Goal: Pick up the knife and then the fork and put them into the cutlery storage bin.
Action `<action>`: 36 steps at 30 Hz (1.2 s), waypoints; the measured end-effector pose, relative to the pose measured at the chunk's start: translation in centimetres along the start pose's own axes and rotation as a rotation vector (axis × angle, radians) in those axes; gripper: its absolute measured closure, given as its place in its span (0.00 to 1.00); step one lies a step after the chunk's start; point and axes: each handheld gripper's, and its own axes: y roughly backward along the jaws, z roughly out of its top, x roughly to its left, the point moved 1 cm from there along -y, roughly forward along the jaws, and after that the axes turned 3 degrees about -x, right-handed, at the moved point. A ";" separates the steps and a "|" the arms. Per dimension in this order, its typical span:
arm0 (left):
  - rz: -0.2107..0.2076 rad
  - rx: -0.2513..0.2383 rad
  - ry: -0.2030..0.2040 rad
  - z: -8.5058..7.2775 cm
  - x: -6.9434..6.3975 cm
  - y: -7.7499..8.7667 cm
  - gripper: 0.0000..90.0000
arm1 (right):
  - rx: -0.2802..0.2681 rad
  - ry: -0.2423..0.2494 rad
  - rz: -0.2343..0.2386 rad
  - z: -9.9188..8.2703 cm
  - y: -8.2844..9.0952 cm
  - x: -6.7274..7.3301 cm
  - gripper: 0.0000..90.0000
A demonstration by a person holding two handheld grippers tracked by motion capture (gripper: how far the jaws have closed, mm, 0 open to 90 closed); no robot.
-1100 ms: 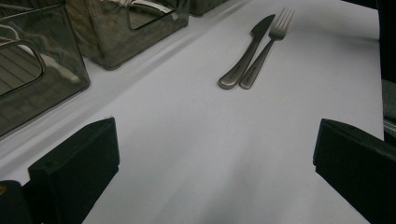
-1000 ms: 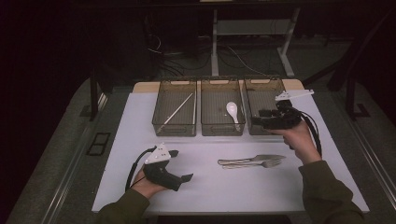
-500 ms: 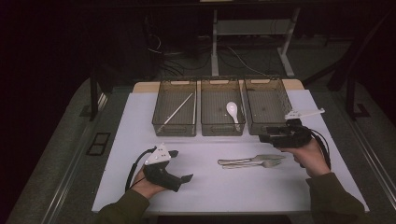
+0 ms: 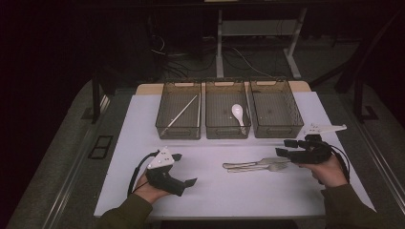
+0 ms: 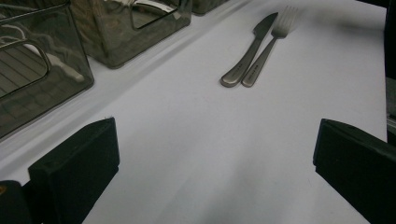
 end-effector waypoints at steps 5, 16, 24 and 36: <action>0.007 -0.006 0.002 0.0 0.1 0.0 0.00 | 0.009 -0.004 -0.004 -1.1 0.4 0.0 0.45; 0.014 0.003 -0.003 -0.1 0.1 0.1 0.00 | 0.064 -0.047 0.002 -3.3 0.3 -0.8 0.53; 0.011 0.004 -0.005 0.0 0.0 -0.1 0.00 | 0.119 -0.057 0.003 -4.0 -0.8 -1.0 0.60; 0.011 0.007 -0.006 -0.1 0.0 -0.1 0.00 | 0.176 -0.068 0.039 -4.3 -2.0 -1.2 0.72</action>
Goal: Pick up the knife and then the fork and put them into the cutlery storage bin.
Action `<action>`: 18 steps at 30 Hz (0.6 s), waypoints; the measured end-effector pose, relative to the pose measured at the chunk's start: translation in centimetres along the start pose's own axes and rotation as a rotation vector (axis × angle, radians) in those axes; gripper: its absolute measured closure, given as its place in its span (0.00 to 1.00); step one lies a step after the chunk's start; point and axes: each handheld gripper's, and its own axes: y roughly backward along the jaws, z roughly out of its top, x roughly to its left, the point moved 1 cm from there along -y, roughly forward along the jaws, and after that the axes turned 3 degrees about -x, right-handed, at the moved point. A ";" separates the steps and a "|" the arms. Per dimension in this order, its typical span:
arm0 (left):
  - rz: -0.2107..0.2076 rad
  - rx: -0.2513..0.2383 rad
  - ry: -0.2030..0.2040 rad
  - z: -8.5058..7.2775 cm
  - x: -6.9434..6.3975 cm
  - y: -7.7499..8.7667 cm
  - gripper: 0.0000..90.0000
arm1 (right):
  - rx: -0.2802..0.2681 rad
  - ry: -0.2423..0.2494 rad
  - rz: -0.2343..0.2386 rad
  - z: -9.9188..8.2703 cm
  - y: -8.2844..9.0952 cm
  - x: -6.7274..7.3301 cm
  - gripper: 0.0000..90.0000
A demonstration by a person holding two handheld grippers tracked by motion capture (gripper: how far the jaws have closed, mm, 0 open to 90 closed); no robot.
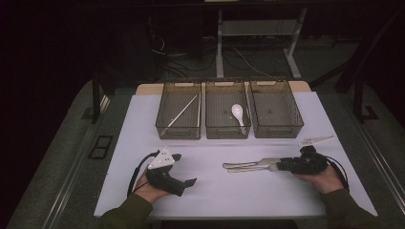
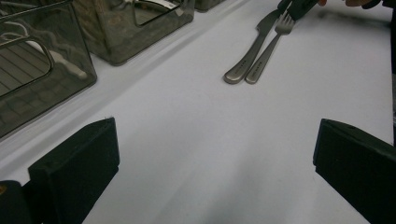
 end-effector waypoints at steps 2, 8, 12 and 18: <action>0.000 0.000 0.001 0.0 0.0 0.0 0.00 | 0.011 0.011 -0.005 0.0 -0.1 0.0 0.74; 0.001 0.001 0.001 0.0 0.0 0.0 0.00 | 0.023 0.030 0.013 -0.1 0.1 0.0 0.78; 0.001 -0.002 0.002 0.0 0.0 0.0 0.00 | 0.047 0.056 0.034 -0.3 0.3 0.2 0.80; 0.000 -0.001 0.002 0.0 -0.1 0.0 0.00 | 0.064 0.085 0.052 -0.4 0.4 0.3 0.85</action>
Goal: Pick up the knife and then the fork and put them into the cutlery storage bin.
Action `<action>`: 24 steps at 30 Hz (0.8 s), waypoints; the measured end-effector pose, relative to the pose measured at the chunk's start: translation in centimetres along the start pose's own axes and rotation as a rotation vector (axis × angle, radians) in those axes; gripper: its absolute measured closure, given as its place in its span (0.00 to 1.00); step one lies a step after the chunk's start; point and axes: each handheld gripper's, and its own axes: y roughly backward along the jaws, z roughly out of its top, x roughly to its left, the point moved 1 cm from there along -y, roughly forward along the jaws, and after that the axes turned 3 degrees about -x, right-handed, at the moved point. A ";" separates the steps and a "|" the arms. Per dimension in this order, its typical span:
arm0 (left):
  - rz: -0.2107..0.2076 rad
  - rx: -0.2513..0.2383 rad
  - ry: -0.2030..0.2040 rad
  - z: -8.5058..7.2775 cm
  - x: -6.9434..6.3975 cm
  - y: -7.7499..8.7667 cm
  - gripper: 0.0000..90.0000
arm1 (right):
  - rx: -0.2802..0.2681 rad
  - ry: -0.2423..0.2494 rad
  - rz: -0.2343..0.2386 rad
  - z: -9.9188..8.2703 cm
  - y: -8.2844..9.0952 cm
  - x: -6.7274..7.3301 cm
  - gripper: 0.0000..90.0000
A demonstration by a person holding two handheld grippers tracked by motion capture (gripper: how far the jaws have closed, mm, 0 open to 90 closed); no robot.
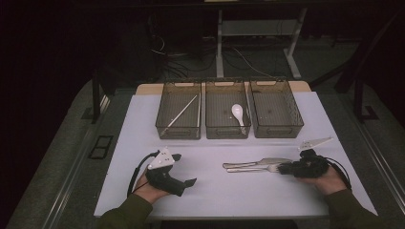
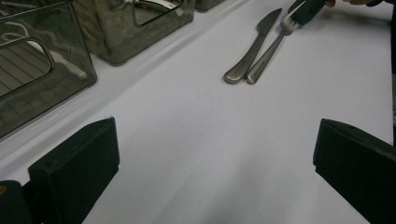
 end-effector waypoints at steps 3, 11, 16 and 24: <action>0.000 -0.001 0.000 0.0 0.0 0.0 0.00 | 0.004 0.006 0.009 -0.1 0.0 0.0 0.87; 0.001 0.001 -0.001 0.0 0.0 0.0 0.00 | 0.021 0.011 0.031 -0.1 0.0 0.1 0.93; 0.001 -0.001 -0.002 0.0 0.0 0.0 0.00 | 0.036 0.018 0.038 -0.2 0.0 0.1 0.96; 0.001 -0.002 -0.002 0.0 0.0 0.0 0.00 | 0.045 0.014 0.043 0.0 -0.1 0.3 0.98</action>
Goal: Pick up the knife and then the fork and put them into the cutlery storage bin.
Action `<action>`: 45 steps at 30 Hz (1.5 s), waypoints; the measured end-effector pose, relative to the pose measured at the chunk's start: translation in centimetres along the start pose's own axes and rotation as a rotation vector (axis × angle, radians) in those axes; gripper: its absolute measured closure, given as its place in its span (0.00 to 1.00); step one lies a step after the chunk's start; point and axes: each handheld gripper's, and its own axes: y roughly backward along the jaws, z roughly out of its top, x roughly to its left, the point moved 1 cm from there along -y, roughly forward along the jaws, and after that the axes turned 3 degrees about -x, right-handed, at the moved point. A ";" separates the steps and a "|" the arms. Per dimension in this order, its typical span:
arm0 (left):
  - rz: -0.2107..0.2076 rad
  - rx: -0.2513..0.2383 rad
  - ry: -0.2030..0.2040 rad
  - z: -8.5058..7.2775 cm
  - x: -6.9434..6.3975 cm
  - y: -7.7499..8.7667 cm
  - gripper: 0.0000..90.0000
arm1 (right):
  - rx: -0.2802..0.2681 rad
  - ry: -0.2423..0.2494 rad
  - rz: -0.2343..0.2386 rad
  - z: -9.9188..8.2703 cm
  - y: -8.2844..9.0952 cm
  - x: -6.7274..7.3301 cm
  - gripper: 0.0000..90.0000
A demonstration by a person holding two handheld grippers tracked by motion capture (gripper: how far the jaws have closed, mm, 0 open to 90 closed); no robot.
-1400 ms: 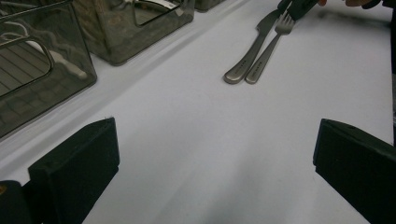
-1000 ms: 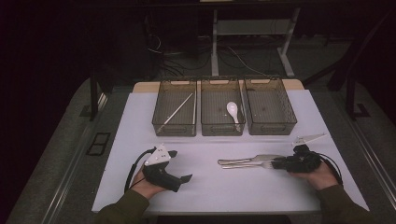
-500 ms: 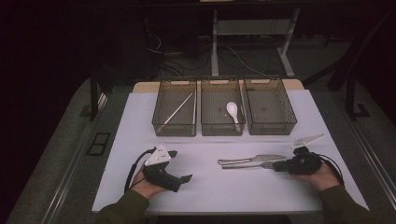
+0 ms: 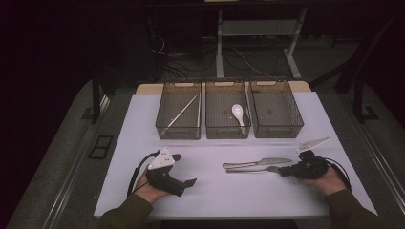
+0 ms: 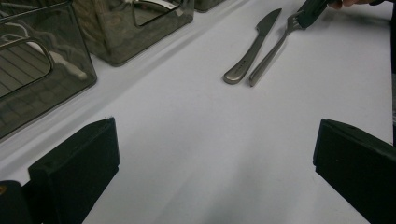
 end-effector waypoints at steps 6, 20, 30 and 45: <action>0.000 -0.001 0.000 0.0 0.0 0.0 0.00 | -0.018 -0.020 0.007 0.1 0.1 0.0 0.98; 0.000 0.002 -0.001 0.0 0.0 0.0 0.00 | -0.131 -0.049 -0.007 0.6 1.7 0.0 0.98; -0.001 0.003 0.000 0.0 0.0 0.0 0.00 | -0.224 -0.067 -0.087 1.3 3.6 -0.1 0.98; -0.002 0.000 0.010 0.0 0.2 0.0 0.00 | -0.360 -0.106 -0.176 2.5 6.9 -1.2 0.98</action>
